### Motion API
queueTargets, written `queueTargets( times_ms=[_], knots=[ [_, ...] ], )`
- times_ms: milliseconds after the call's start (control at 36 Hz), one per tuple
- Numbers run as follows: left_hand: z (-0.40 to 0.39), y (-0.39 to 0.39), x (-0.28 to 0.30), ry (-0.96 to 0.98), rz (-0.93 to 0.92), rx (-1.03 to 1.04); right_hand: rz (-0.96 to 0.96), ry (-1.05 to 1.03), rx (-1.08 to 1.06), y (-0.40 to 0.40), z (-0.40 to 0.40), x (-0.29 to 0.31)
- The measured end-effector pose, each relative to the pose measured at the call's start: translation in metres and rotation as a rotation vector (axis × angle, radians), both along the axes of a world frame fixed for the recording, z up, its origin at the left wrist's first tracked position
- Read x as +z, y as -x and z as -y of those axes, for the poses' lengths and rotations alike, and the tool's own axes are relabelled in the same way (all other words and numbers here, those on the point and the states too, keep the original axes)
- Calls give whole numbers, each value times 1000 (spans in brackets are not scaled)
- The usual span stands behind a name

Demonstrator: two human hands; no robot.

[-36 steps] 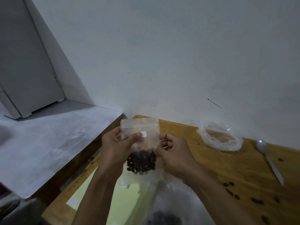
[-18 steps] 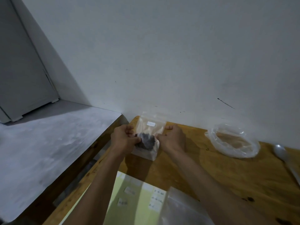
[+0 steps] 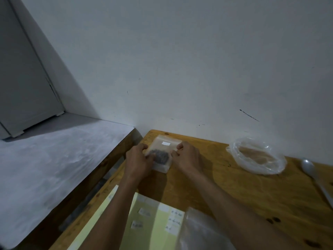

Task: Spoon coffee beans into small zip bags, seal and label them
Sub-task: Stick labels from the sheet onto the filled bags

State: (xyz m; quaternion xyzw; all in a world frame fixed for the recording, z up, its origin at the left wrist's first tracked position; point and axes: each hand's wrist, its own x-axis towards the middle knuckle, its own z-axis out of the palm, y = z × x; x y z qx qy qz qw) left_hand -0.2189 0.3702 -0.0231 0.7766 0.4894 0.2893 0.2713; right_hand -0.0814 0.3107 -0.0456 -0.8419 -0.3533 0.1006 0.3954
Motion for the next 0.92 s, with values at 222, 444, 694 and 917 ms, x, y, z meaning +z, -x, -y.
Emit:
queueTargets(
  times_ms=[222, 444, 694, 917],
  knots=[
    [48, 31, 19, -94, 75, -79, -34, -10, 138, -1, 68, 33],
    [133, 65, 16, -37, 74, -181, 33, 43, 237, 5, 183, 59],
    [193, 59, 8, 36, -242, -152, 179, 357, 278, 23, 238, 48],
    [204, 59, 6, 104, -108, -105, 199, 286, 233, 33, 233, 28]
  ],
)
